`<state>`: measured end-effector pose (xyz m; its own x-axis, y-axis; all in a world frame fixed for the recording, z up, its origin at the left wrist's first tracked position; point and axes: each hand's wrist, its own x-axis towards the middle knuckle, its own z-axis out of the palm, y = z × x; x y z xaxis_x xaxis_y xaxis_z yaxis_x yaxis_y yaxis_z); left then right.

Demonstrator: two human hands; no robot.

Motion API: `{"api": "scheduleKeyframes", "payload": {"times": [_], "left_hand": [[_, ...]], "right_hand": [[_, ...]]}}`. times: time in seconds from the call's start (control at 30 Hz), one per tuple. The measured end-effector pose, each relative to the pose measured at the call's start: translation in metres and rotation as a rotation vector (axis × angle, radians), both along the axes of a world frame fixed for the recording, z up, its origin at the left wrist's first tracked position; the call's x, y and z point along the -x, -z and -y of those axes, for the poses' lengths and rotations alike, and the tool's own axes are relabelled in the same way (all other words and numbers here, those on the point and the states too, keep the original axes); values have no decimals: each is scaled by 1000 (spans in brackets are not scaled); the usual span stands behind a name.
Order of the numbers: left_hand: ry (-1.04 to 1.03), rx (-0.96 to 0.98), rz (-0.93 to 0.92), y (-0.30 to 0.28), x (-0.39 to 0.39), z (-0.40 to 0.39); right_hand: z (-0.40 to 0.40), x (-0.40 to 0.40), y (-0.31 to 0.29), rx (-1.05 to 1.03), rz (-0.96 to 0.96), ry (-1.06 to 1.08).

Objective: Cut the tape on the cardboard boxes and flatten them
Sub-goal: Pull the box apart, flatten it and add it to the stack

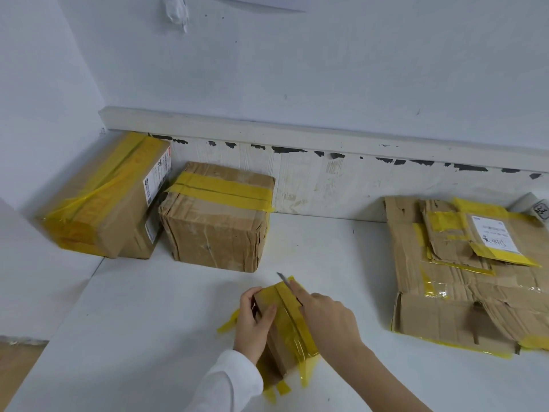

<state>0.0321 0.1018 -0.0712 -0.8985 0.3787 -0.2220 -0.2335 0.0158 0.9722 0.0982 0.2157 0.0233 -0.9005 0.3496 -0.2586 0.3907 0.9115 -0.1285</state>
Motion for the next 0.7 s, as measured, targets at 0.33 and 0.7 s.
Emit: {"api": "scheduleKeyframes", "payload": {"times": [0.33,0.7], "left_hand": [[4,37,-22,2,-1,-3],[12,112,-91,-2,-1,-3]], "right_hand": [[8,5,-3,-115,98,-113],[24,-7,-23,-178,237,-220]]}}
